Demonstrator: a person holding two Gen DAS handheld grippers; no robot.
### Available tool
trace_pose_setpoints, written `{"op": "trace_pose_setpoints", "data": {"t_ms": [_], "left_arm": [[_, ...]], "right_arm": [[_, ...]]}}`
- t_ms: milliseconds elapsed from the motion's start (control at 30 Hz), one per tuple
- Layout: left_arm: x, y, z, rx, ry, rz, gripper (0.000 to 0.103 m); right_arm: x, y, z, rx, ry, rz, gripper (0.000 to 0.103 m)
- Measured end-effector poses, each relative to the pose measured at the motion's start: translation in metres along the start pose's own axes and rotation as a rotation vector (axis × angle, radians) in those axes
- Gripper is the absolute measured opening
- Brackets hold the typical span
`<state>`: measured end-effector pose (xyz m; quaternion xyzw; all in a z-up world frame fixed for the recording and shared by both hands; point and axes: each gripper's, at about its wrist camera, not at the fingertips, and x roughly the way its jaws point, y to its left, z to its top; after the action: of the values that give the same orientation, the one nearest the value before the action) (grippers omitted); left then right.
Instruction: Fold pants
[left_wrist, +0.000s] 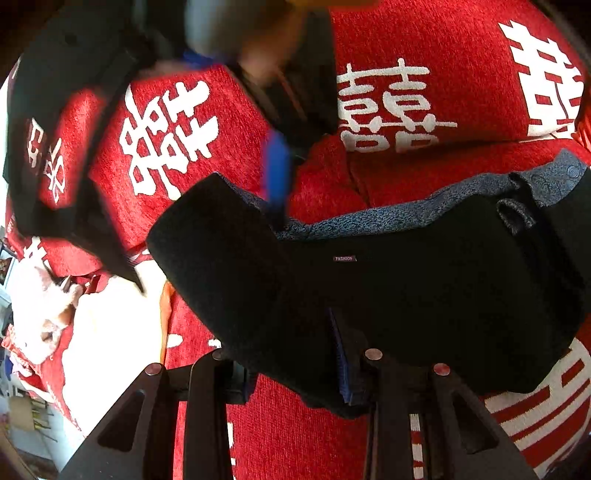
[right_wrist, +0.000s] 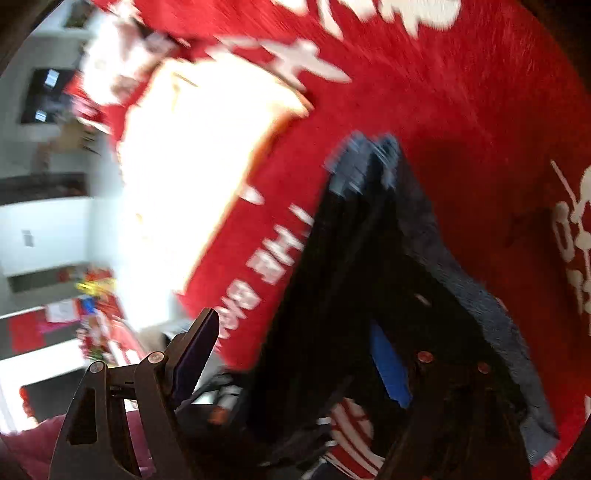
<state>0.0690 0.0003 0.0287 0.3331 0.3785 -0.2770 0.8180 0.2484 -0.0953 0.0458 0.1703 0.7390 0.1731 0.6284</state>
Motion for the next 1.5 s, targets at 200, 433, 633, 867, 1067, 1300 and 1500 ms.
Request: {"op": "trace_pose_setpoints", "data": {"t_ms": [200,433,633,867,1067,1300,1500], "left_arm": [[-0.008,-0.012,0.000,0.024,-0.015,-0.048,0.035],[-0.037,-0.029,0.022,-0.001,-0.034,-0.125,0.035],[-0.069,-0.055,0.047,0.008,-0.078,-0.187,0.035],[-0.107,-0.124,0.079,0.107,-0.124,-0.252,0.035],[-0.123,-0.194,0.094,0.199,-0.127,-0.323,0.035],[-0.118,-0.279,0.091,0.294,-0.084,-0.371,0.035],[-0.086,-0.320,0.079,0.360,0.023,-0.367,0.035]], "right_arm": [[0.000,-0.028,-0.021,0.036,-0.036,0.013,0.021],[-0.035,-0.061,-0.075,0.076,-0.182,0.149,0.020],[-0.069,-0.100,-0.132,0.151,-0.343,0.281,0.020],[-0.107,-0.160,-0.216,0.261,-0.516,0.369,0.022],[-0.119,-0.220,-0.288,0.369,-0.622,0.401,0.023],[-0.106,-0.287,-0.364,0.481,-0.639,0.392,0.023],[-0.067,-0.324,-0.378,0.550,-0.593,0.372,0.023]]}}
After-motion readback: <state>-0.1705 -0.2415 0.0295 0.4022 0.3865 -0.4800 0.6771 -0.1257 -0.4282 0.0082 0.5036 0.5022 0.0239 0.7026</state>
